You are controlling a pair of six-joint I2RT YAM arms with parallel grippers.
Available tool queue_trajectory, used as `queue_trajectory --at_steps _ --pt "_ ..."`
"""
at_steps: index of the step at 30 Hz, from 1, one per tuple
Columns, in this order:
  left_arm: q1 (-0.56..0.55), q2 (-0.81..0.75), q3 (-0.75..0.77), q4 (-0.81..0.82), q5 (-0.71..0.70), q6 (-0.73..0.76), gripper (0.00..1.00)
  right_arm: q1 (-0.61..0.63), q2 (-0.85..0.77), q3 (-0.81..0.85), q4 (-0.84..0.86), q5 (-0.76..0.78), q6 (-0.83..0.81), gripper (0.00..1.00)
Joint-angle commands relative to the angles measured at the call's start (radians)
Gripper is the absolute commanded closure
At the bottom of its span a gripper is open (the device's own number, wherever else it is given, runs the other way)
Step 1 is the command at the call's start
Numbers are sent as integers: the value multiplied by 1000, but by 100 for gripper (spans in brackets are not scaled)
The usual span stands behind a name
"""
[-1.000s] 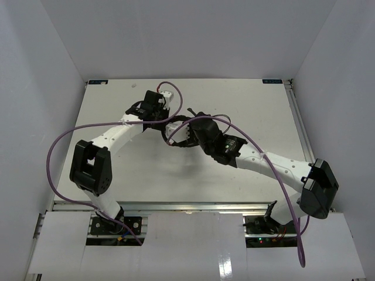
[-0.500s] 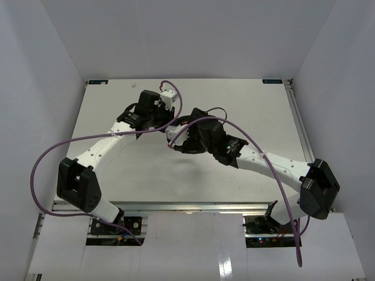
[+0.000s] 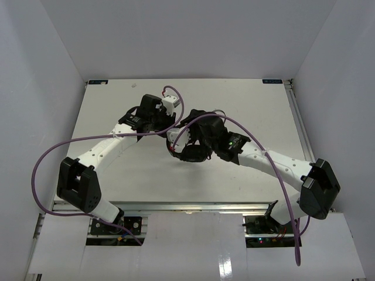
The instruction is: Wrap the headphones
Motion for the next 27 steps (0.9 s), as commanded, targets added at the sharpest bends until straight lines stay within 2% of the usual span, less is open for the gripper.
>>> queue_trajectory --at_steps 1,8,20,27 --pt "-13 -26 8 -26 68 11 100 -25 -24 61 -71 -46 38 50" --pt "-13 -37 -20 -35 47 17 100 -80 -29 102 -161 -124 82 35" --pt "-17 -54 -36 -76 -1 9 100 -207 -30 169 -231 -313 227 33" --pt "-16 -57 -34 -97 16 3 100 -298 22 274 -357 -546 372 33"
